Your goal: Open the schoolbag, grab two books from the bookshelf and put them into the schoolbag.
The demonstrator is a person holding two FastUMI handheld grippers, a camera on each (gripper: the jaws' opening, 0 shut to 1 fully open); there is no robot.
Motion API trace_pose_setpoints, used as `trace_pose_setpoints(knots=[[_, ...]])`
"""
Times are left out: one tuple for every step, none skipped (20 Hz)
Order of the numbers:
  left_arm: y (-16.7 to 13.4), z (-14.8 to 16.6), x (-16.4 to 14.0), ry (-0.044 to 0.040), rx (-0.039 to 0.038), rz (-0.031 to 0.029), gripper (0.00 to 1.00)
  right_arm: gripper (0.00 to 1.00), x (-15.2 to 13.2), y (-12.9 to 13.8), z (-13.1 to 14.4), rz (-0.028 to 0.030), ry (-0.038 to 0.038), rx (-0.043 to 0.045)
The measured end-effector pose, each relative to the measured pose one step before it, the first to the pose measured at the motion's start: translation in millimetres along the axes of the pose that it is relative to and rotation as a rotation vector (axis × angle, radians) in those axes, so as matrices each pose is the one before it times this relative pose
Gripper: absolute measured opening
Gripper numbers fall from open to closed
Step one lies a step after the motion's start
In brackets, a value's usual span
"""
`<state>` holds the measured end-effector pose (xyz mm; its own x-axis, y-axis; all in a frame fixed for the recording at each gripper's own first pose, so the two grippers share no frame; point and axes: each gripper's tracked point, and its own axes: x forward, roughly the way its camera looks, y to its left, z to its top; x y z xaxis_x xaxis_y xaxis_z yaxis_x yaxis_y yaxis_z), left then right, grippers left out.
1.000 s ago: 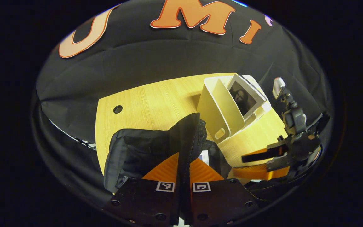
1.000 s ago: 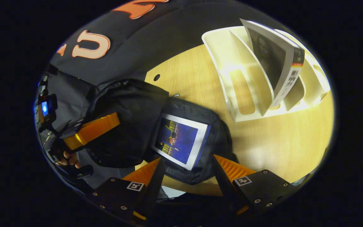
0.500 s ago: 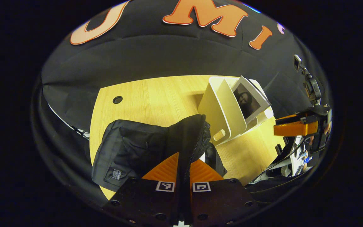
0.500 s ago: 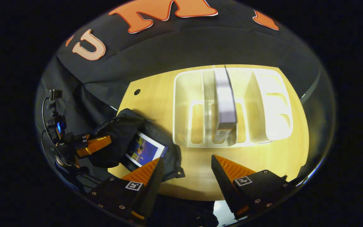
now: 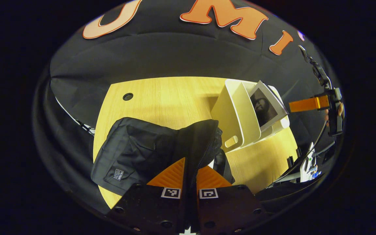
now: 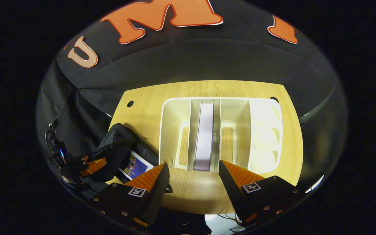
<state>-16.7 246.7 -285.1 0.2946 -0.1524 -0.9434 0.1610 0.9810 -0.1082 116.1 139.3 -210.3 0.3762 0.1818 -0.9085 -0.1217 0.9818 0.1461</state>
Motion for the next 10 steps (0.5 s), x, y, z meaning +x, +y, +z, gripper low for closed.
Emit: trace_pose_setpoints(knots=[[0.48,0.23,0.81,0.00394,-0.00956,0.00627,0.07,0.92,7.6,-3.14,4.64,-0.00699,0.00949,-0.00822],[0.61,-1.64,3.13,0.0054,-0.00831,0.00471,0.11,0.92,7.56,-1.02,2.43,-0.00427,0.01187,-0.00497],[-1.06,-1.05,0.5,0.0042,-0.00589,0.0066,0.07,0.92,8.7,-1.02,1.36,0.00261,0.01969,-0.00148],[-0.01,-0.28,2.07,0.00558,-0.00503,0.00539,0.07,0.92,9.79,-2.13,0.34,-0.00276,0.02159,0.00089],[-0.48,-0.42,1.02,0.00349,-0.0021,0.006,0.07,0.92,9.54,-2.88,1.65,-0.00819,0.01748,-0.00037],[-0.09,0.5,0.49,0.00316,-0.00266,0.00581,0.07,0.92,7.2,-2.92,2.36,-0.00948,0.01022,-0.00029],[0.32,-1.21,-1.51,0.00268,-0.0023,0.00595,0.07,0.92,6.33,-1.35,3.07,-0.00123,0.01048,0.00455],[-0.13,-0.08,2.03,0.00317,-0.00526,0.00509,0.07,0.92,6.08,-0.23,1.33,0.00188,0.00954,0.00932],[0.34,-0.05,0.62,0.00289,-0.00469,0.00277,0.07,0.91,5.37,-0.01,2.63,0.00596,0.01153,0.0085],[-0.05,0.35,0.11,0.00272,-0.00609,0.00346,0.07,0.88,4.57,-1.36,1.76,-0.00282,0.00674,0.0053]])
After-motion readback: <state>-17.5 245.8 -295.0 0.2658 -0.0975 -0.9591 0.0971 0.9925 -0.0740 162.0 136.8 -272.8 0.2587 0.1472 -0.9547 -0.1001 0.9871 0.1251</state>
